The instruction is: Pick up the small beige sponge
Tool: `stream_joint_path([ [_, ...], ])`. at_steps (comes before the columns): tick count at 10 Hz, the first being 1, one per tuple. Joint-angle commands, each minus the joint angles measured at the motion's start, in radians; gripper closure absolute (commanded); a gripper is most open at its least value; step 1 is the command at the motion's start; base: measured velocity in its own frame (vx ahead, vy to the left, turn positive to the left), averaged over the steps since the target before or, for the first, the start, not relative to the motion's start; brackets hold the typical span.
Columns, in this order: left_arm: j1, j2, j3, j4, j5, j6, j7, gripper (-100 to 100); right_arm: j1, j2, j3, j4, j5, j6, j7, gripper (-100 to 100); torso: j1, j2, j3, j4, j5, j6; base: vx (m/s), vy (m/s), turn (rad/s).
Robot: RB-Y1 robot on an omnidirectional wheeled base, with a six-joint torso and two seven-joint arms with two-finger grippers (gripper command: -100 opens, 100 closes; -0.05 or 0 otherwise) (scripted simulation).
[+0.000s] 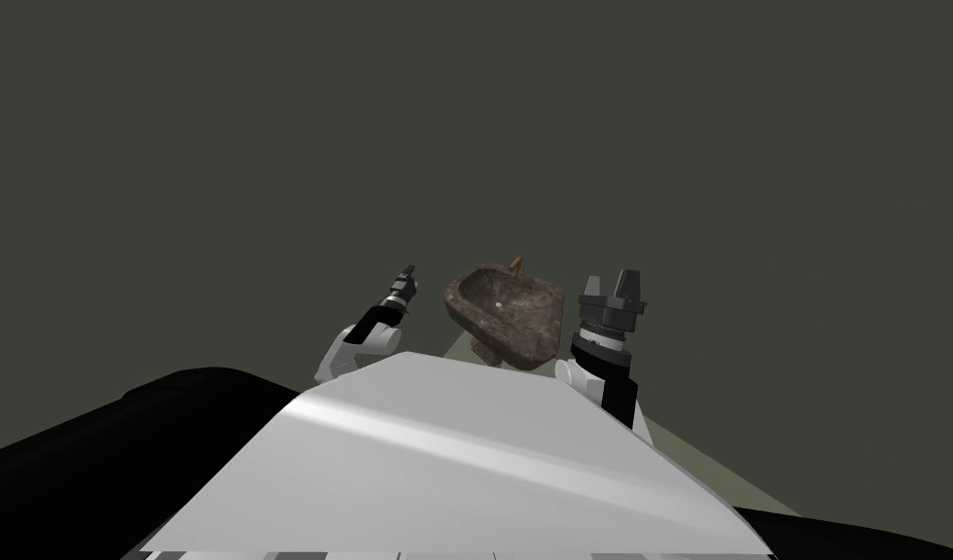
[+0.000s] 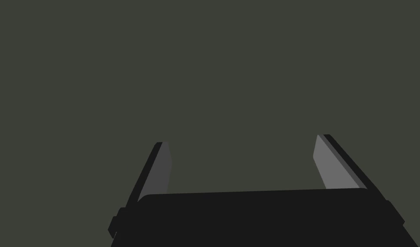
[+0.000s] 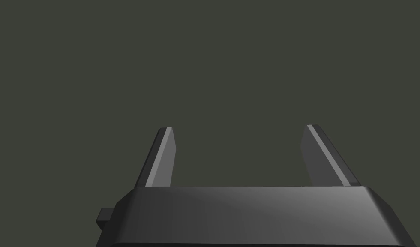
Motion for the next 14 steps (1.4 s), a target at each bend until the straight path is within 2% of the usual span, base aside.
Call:
stream_joint_path([
  [1,-0.001,0.013,0.007,-0.003,0.007,0.050,-0.006,-100,0.000,0.000,0.000,0.000,0.000,0.000,0.000,0,0.000,0.000,0.000,0.000,0.000,0.000,-0.003,-0.027,-0.051],
  [6,-0.006,0.036,0.013,-0.014,0.014,0.201,-0.020,-100,0.000,0.000,0.000,0.000,0.000,0.000,0.000,0,-0.001,0.000,0.000,0.000,0.000,0.000,0.004,-0.032,-0.052],
  [9,-0.007,0.048,0.015,-0.021,0.018,0.278,-0.026,-100,0.000,0.000,0.000,0.000,0.000,0.000,0.000,0,0.000,0.000,0.000,0.000,0.000,0.000,0.006,-0.019,-0.044],
  [10,-0.007,0.048,0.015,-0.021,0.018,0.285,-0.026,-100,0.000,0.000,0.000,0.000,0.000,0.000,0.000,0,0.000,0.000,0.000,0.000,0.000,0.000,0.001,-0.010,-0.002],
  [14,-0.010,0.072,0.017,-0.035,0.024,0.403,-0.039,-100,0.000,0.000,0.000,0.000,0.000,0.000,0.000,0,0.000,0.000,0.000,0.000,0.000,0.000,0.006,-0.022,-0.089],
])
